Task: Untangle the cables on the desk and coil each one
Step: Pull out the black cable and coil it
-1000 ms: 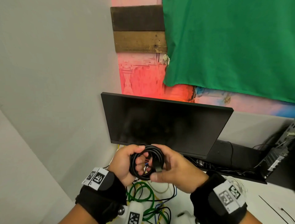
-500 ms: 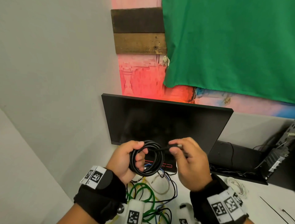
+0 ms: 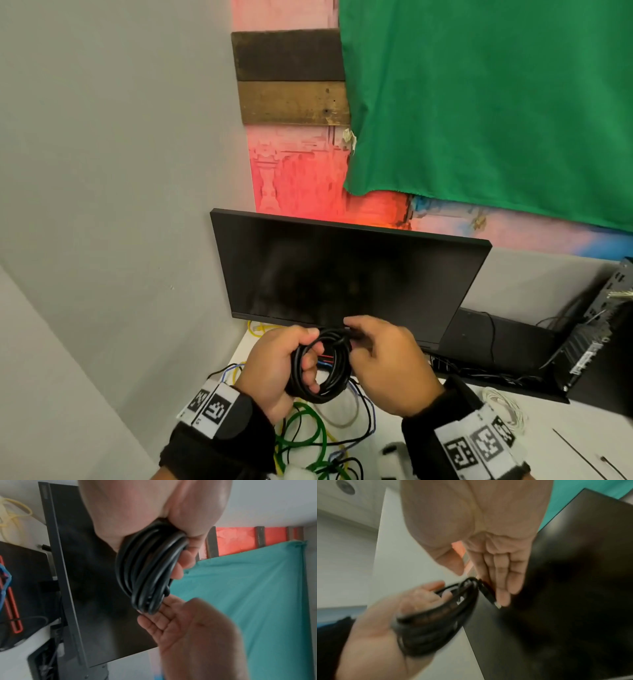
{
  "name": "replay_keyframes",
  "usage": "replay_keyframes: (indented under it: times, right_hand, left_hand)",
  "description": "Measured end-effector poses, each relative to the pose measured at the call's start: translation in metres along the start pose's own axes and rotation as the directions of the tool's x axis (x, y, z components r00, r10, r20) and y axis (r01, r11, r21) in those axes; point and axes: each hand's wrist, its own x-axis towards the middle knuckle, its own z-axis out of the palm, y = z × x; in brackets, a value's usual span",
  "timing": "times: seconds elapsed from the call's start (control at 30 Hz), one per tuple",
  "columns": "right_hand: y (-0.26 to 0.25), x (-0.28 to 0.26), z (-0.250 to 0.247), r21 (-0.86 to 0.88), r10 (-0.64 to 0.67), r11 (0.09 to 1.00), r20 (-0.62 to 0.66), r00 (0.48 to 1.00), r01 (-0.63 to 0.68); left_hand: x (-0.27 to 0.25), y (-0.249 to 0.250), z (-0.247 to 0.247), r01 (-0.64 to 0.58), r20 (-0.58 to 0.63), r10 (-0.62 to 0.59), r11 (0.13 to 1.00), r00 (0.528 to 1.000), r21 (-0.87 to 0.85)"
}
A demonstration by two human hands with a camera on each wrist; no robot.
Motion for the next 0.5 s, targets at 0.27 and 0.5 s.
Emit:
replay_keyframes:
  times: [0.27,0.5]
  right_hand:
    - [-0.006,-0.006,-0.003,0.377,-0.039,0.923,0.274,0.961,-0.070]
    - [0.007,-0.006,0.014,0.368,0.141,0.911,0.150,0.978,-0.188]
  left_hand:
    - [0.002,0.007,-0.008,-0.040,0.221,0.016,0.994,0.975,0.102]
    - [0.017,0.002,-0.023,-0.402,0.296,0.308,0.380,0.904,0.833]
